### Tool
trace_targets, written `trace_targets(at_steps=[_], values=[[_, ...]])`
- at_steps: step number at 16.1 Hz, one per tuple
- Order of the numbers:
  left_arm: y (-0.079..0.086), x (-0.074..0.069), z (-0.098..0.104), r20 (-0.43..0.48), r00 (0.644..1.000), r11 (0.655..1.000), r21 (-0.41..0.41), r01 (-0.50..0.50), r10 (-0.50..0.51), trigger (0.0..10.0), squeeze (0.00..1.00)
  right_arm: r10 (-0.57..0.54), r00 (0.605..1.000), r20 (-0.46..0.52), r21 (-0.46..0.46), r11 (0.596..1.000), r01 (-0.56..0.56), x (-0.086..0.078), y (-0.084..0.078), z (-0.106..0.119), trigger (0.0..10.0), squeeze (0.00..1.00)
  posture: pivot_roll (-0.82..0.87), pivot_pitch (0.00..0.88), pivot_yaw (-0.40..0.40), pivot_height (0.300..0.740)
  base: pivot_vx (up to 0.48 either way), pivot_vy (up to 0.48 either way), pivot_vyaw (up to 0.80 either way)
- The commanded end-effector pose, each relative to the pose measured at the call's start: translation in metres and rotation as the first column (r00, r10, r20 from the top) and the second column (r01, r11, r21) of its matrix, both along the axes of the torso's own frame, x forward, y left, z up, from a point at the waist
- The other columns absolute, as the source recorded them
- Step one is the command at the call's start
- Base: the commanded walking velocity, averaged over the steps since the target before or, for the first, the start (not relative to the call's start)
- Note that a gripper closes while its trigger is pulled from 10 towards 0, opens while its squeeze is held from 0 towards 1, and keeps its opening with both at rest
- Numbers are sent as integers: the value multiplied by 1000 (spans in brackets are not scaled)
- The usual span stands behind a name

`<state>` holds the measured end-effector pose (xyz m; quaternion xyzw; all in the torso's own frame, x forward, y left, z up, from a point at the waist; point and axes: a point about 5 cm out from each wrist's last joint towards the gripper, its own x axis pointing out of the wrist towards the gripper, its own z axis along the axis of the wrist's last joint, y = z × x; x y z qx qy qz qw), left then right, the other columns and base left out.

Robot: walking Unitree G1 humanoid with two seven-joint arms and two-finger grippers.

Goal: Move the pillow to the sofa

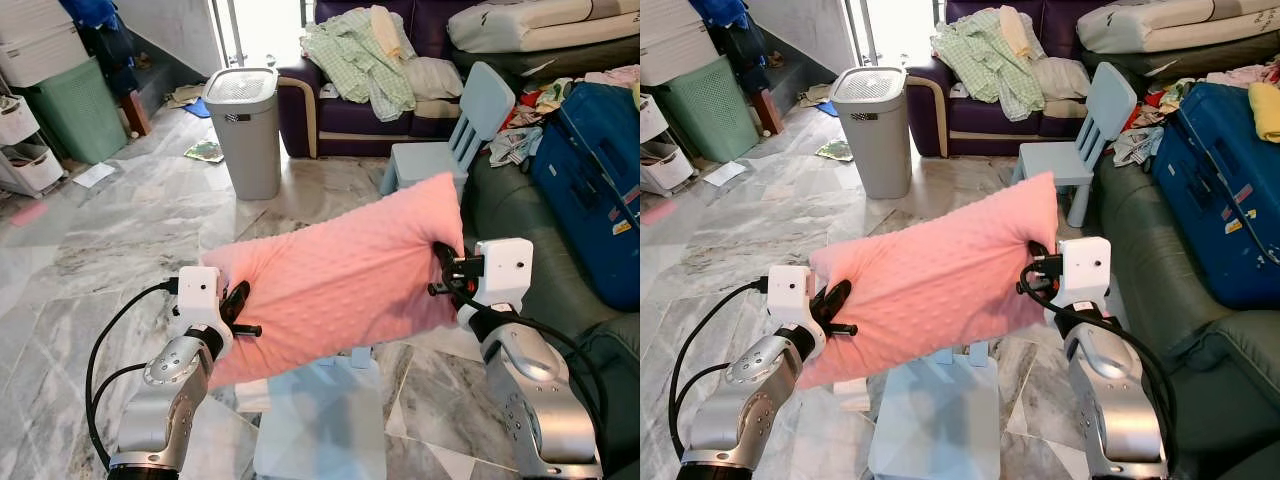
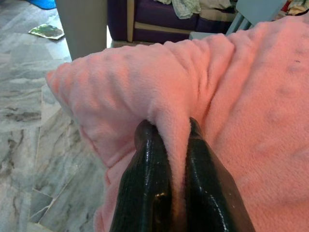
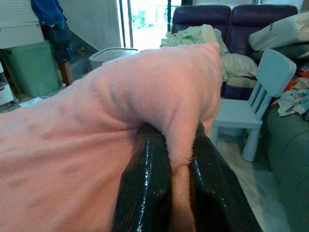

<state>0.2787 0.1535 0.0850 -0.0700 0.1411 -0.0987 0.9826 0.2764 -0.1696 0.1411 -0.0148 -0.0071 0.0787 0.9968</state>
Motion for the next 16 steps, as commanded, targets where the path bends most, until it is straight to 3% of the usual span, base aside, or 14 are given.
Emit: trace_targets(at_steps=[1,6,16], values=[[3,0,6,19,1000,1000,8,1,-2,10000,0,8,999,35,4,1000,-8,-1,1,9,10000,0,-36,0,47,740,0,0,0],[2,-4,5,2,1000,1000,11,10,-10,10000,0,0,1000,22,9,1000,-1,-3,0,8,10000,0,-39,0,50,740,0,0,0],[1,-5,5,-15,1000,1000,8,13,-13,10000,0,-10,1000,12,12,1000,10,-5,-3,9,10000,0,-47,0,49,740,-278,0,0]])
